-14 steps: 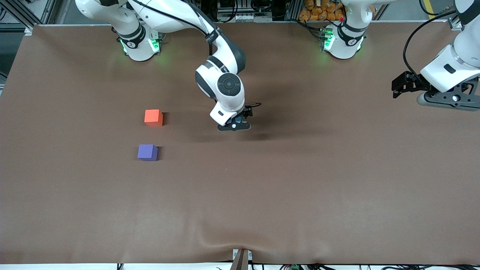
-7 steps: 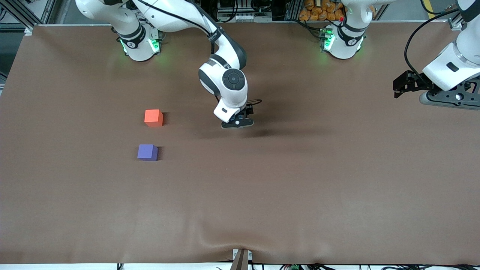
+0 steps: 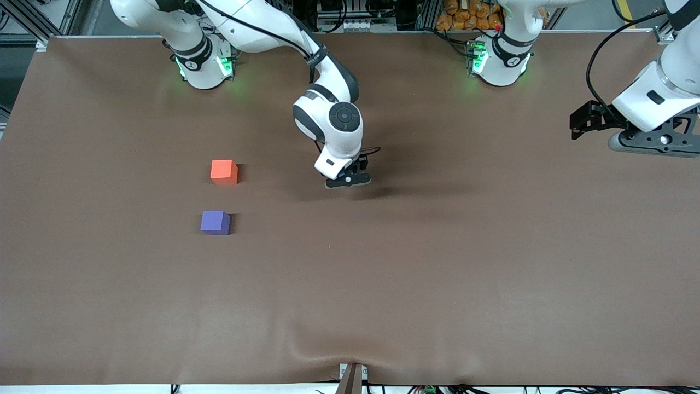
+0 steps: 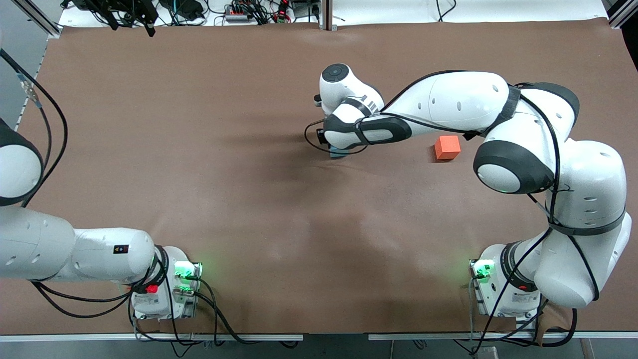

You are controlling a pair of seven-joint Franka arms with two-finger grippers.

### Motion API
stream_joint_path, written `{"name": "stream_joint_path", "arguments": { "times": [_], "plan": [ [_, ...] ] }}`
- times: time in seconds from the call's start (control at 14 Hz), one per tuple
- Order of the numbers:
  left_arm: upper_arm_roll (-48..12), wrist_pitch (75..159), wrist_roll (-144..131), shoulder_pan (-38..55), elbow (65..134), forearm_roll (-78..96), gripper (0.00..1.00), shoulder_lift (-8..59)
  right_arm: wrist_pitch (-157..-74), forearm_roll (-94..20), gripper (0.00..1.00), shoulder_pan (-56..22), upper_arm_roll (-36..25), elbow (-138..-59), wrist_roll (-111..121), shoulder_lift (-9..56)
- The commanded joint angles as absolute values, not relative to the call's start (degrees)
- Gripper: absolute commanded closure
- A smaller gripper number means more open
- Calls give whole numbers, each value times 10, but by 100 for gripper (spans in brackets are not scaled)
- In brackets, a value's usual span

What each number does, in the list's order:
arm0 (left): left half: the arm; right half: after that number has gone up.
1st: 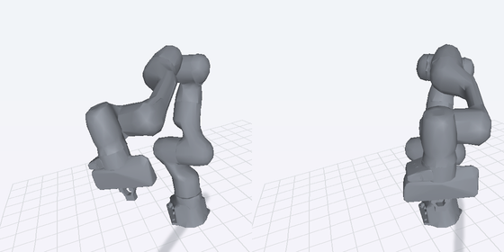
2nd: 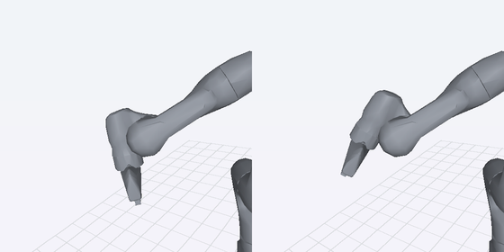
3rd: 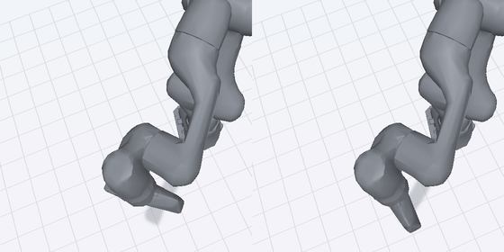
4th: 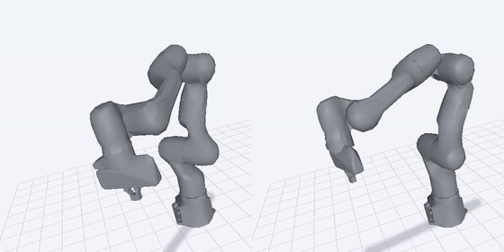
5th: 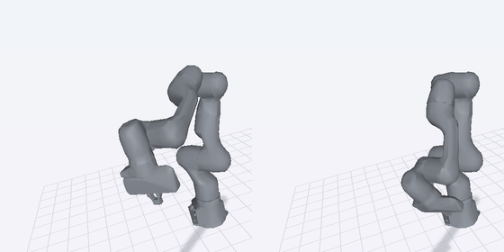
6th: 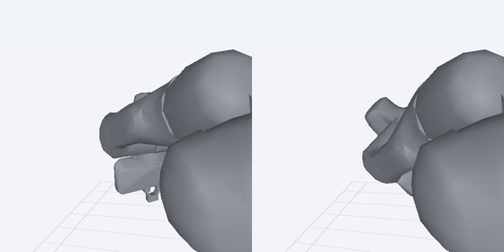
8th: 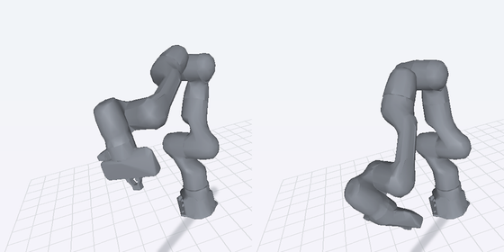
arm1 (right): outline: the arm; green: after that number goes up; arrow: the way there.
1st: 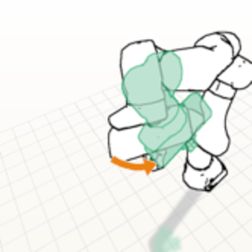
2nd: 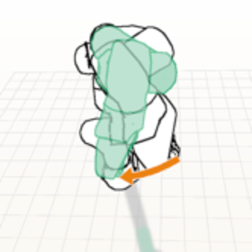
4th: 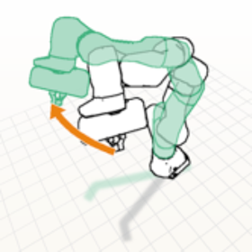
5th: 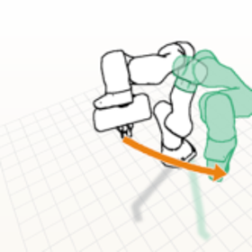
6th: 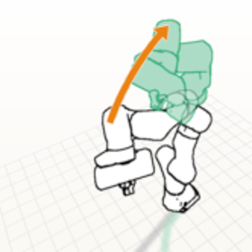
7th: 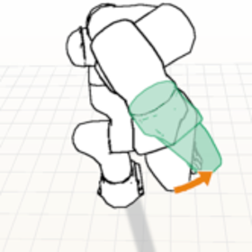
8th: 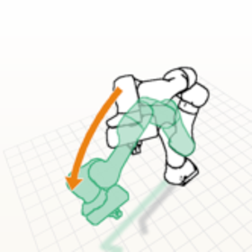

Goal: Place blue block between orange and purple blocks
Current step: 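Close the right gripper on the light blue cube, then carry the blue cube between the orange and purple cubes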

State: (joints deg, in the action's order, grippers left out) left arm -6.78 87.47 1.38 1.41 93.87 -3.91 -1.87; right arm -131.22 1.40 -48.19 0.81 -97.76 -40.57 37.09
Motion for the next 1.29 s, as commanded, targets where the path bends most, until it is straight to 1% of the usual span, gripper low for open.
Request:
{"name": "stream_joint_path", "arguments": {
  "times": [0.0, 0.07, 0.21, 0.36, 0.43, 0.5, 0.57, 0.71, 1.0, 1.07, 1.21],
  "plan": [
    [-46, 860, 4, 38, 926, -33, 0, -18, -1273, 25, 100, -454, 7, -969, -414, 345],
    [-47, 860, 3, 38, 926, -33, 0, -18, -1230, 19, 100, -433, 8, -968, -413, 322],
    [-47, 856, 1, 36, 919, -31, 0, -18, -1170, 18, 100, -390, 8, -973, -386, 279],
    [-51, 843, -17, 33, 903, -31, 0, -18, -1096, 18, 100, -326, 8, -976, -354, 238],
    [-52, 843, -29, 33, 903, -31, 0, -18, -1070, 18, 100, -294, 8, -978, -330, 220],
    [-52, 843, -38, 33, 902, -31, 0, -18, -1058, 18, 100, -260, 8, -997, -292, 195],
    [-53, 843, -44, 33, 902, -30, 0, -18, -1063, 18, 100, -220, 9, -1031, -240, 165],
    [-54, 843, -49, 33, 902, -22, 0, -18, -1095, 18, 100, -169, 8, -1108, -177, 117],
    [-55, 843, -63, 33, 902, -18, 0, -19, -1217, 18, 100, -131, 8, -1235, -176, 92],
    [-54, 843, -63, 33, 902, -18, 0, -19, -1240, 17, 100, -130, 8, -1255, -177, 93],
    [-52, 843, -61, 33, 902, -18, 0, -19, -1246, 2, 100, -132, 9, -1260, -180, 95]
  ]
}}
